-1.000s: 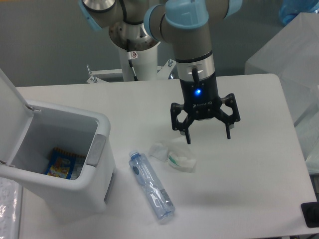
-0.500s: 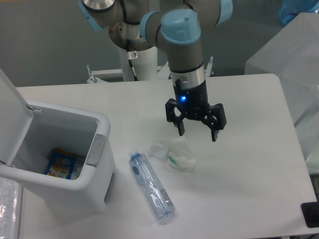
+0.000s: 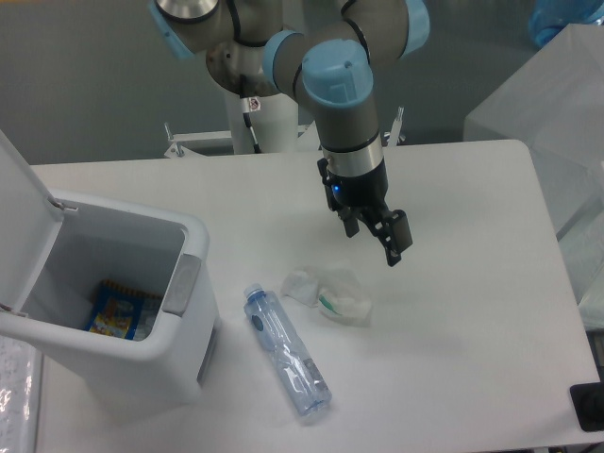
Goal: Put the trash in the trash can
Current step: 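Lower the gripper onto the white tissue and close on it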
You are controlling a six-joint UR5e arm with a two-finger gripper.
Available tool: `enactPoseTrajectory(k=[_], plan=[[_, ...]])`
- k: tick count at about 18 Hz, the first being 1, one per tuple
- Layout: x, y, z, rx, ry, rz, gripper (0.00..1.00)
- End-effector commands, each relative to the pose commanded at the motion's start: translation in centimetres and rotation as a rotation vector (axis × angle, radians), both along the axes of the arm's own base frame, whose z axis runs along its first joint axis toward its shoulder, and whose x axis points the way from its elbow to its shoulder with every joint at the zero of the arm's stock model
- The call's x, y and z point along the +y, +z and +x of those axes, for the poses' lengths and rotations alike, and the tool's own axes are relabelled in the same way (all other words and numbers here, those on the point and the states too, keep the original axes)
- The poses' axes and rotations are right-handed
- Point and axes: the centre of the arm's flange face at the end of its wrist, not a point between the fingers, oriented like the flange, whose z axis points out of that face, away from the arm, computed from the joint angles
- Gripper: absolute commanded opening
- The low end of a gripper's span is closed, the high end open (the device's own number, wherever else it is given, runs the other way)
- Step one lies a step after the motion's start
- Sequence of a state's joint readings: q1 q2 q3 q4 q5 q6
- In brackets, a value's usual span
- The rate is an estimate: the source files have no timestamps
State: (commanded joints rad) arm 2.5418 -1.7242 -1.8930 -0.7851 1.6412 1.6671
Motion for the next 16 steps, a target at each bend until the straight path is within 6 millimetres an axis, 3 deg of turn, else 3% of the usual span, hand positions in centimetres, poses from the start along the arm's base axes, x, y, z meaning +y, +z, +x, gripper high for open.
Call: enactPoseTrajectory(k=[2, 4, 9, 16], plan=[[-0.2, -0.6, -0.1, 0.007, -0.034, -0.064, 1.00], [0.2, -2.5, -0.3, 0.005, -0.035, -0.123, 1.00], [0.7, -5.9, 1.2, -0.049, -0.053, -0.158, 1.00], [3.3, -9.2, 2.6, -0.090, 0.003, -0.161, 1.00]])
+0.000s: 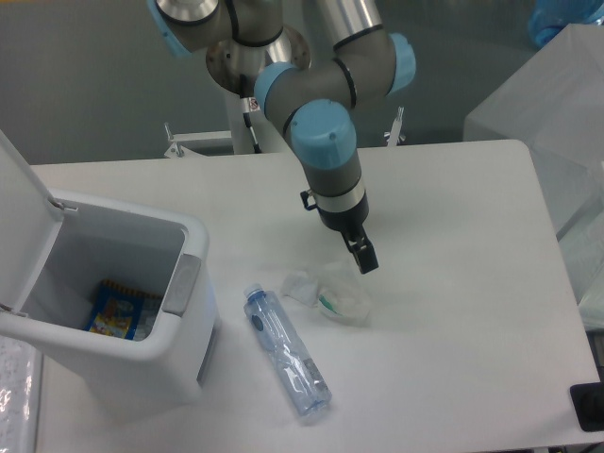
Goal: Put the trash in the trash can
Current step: 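Lower the gripper onto the white tissue and close on it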
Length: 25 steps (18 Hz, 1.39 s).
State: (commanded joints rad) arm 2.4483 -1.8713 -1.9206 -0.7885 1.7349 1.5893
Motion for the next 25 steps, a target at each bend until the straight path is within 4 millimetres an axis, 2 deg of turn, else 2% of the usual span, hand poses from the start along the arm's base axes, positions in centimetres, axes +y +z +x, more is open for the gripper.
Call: enactPoseTrajectory(k=[5, 8, 12, 14, 16, 20, 23, 25], plan=[[0.7, -1.5, 0.0, 0.003, 0.027, 0.003, 1.00], [1.0, -1.5, -0.3, 0.007, 0.037, 0.006, 1.00], [1.4, -1.6, -0.6, 0.007, 0.041, 0.008, 0.87], [1.5, -1.8, -0.7, 0.007, 0.065, 0.010, 0.67], [1.6, -1.7, -0.7, 0.011, 0.097, 0.019, 0.55], [1.6, -1.8, -0.7, 0.011, 0.107, 0.017, 0.20], [1.6, -1.7, -0.7, 0.013, 0.134, 0.025, 0.05], [1.6, -1.7, -0.7, 0.013, 0.134, 0.025, 0.00]])
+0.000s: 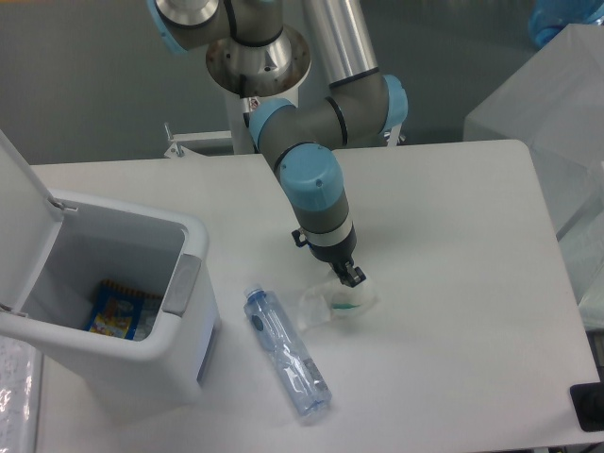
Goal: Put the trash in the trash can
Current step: 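Lower the gripper onto the white tissue and close on it, then lift the tissue and carry it over the trash bin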
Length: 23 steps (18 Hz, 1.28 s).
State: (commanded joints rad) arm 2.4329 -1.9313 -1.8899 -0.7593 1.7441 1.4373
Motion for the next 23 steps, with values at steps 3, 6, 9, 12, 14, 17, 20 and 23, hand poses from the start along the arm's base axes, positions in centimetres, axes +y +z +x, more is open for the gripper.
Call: enactPoseTrajectory(k=[3, 6, 9, 12, 14, 17, 20, 23], plan=[[0.0, 0.4, 0.1, 0.004, 0.000, 0.005, 0.00], [-0.1, 2.2, 0.1, 0.020, -0.002, 0.033, 0.00], [-0.4, 5.2, -0.2, 0.043, 0.008, 0.082, 0.00], [-0.2, 9.1, -1.3, 0.012, 0.089, 0.254, 0.00], [0.3, 11.4, -2.2, -0.013, 0.158, 0.360, 0.00], [2.1, 15.8, -3.3, -0.039, 0.324, 0.517, 0.00], [3.5, 19.6, -4.4, -0.062, 0.448, 0.637, 0.00], [4.0, 22.5, -4.9, -0.089, 0.549, 0.726, 0.00]])
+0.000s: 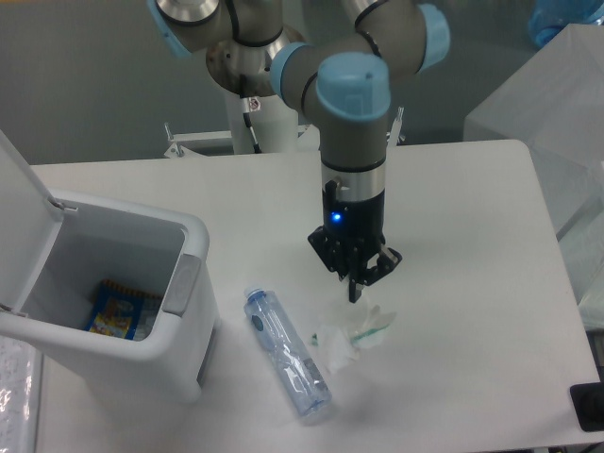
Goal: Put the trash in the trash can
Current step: 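Lift the tissue and carry it over the trash bin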
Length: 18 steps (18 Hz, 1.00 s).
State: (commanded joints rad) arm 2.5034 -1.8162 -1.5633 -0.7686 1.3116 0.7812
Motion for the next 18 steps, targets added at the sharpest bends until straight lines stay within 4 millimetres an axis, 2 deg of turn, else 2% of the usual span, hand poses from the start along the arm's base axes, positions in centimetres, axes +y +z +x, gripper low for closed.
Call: enactPoseTrajectory(k=[5, 7, 10, 12, 14, 18], plan=[[0.8, 4.3, 0.3, -0.036, 0.077, 0.114, 0.00], [1.3, 5.7, 1.2, -0.075, 0.091, 0.171, 0.00], [1.0, 8.6, 3.1, -0.076, 0.113, 0.218, 0.00], [1.3, 10.1, 5.6, -0.066, 0.087, 0.234, 0.00], [2.1, 11.4, 9.4, -0.060, 0.031, 0.246, 0.00], [4.1, 10.8, 16.0, -0.081, -0.074, 0.231, 0.00]])
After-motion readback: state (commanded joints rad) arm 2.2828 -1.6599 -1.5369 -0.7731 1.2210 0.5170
